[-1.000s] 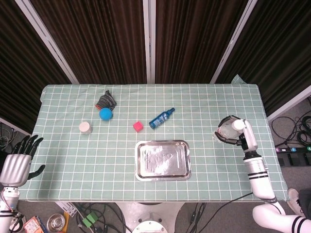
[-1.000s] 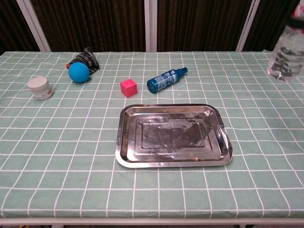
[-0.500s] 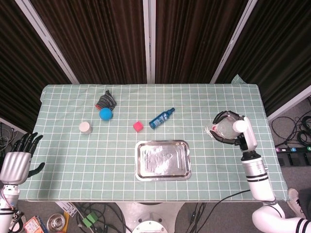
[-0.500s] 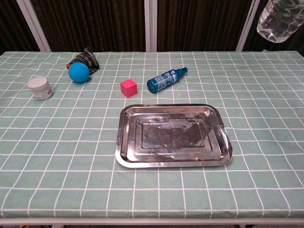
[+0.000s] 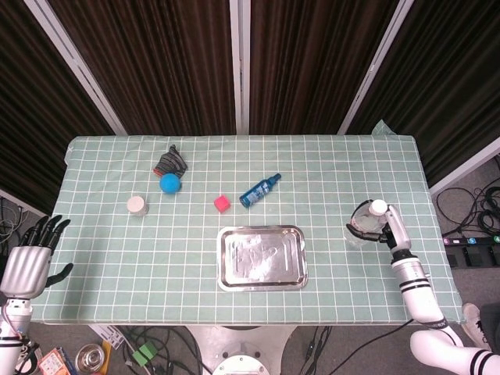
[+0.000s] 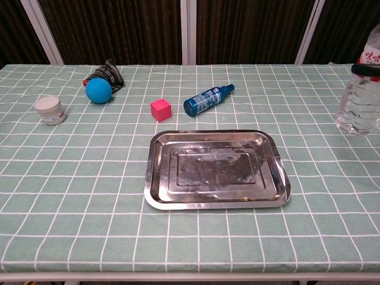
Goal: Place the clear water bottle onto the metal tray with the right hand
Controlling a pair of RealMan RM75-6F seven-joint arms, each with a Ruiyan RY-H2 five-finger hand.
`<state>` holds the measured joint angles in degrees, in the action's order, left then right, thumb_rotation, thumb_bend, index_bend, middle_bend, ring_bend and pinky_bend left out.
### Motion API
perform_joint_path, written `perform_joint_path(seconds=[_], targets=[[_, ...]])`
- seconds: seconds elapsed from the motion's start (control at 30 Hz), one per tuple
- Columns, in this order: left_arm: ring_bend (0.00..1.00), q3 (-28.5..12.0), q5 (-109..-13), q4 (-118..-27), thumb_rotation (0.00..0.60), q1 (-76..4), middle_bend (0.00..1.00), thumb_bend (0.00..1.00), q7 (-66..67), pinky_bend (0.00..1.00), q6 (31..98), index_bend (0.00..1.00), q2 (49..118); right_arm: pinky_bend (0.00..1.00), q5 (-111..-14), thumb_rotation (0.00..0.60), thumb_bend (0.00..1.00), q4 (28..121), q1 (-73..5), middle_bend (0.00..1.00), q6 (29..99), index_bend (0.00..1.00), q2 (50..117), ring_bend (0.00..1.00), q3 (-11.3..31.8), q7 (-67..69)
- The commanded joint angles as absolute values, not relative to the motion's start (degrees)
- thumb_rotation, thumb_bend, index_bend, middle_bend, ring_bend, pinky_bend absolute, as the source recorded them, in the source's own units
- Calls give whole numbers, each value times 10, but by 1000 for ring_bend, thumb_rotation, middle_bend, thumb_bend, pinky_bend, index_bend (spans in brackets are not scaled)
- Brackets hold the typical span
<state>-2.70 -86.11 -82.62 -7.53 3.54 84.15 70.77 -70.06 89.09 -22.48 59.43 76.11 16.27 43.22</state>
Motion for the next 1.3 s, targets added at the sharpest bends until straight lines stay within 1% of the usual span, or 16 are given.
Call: perform_joint_path(seconds=[0.03, 0.17, 0.23, 0.3, 0.4, 0.5, 0.57, 0.67, 0.8, 0.87, 0.97, 1.13, 1.2, 1.3], targets=[[87, -26, -862, -826, 600, -75, 180, 230, 37, 190, 842, 162, 708, 472, -709, 600, 187, 916, -229, 630, 610, 765, 771, 430, 167, 437], [87, -24, -860, -827, 600, -75, 180, 231, 42, 190, 837, 163, 709, 472, -715, 600, 186, 934, -259, 629, 584, 765, 802, 430, 165, 412], [87, -23, -860, -827, 600, -76, 180, 230, 44, 190, 836, 163, 709, 472, -719, 600, 185, 942, -261, 630, 595, 765, 805, 430, 170, 400], [87, -23, -860, -826, 600, -76, 180, 230, 43, 190, 835, 162, 712, 473, -722, 600, 185, 945, -251, 629, 621, 765, 790, 430, 177, 384], [87, -24, -859, -822, 600, -78, 180, 230, 38, 190, 833, 163, 716, 473, -712, 600, 183, 949, -216, 629, 652, 765, 737, 429, 187, 402], [87, -22, -861, -820, 600, -80, 180, 230, 36, 190, 829, 162, 718, 472, -713, 600, 183, 947, -180, 629, 674, 765, 694, 429, 183, 435], [87, -21, -864, -819, 600, -82, 180, 230, 36, 190, 828, 162, 719, 472, -714, 600, 183, 943, -164, 630, 683, 765, 681, 429, 181, 458], [87, -21, -865, -819, 600, -82, 180, 230, 39, 190, 828, 162, 721, 472, -728, 600, 183, 943, -180, 630, 660, 765, 692, 429, 177, 468], [87, -18, -864, -821, 600, -83, 180, 230, 49, 190, 825, 163, 722, 472, -738, 600, 186, 942, -231, 630, 616, 765, 746, 429, 177, 447], [87, -17, -864, -823, 600, -84, 180, 230, 53, 190, 822, 162, 722, 472, -730, 600, 185, 944, -243, 630, 608, 765, 762, 429, 179, 434], [87, -20, -863, -821, 600, -87, 180, 230, 53, 190, 820, 162, 725, 472, -738, 600, 184, 946, -227, 630, 634, 765, 744, 429, 175, 419], [87, -19, -867, -821, 600, -91, 180, 230, 48, 190, 818, 162, 726, 472, -732, 600, 184, 942, -188, 629, 660, 765, 692, 429, 176, 453], [87, -18, -869, -820, 600, -90, 180, 230, 48, 190, 819, 163, 725, 472, -738, 600, 180, 941, -188, 629, 653, 765, 692, 429, 167, 457], [87, -19, -866, -821, 600, -86, 180, 230, 45, 190, 825, 162, 725, 472, -749, 600, 177, 927, -207, 629, 623, 765, 726, 429, 150, 452]])
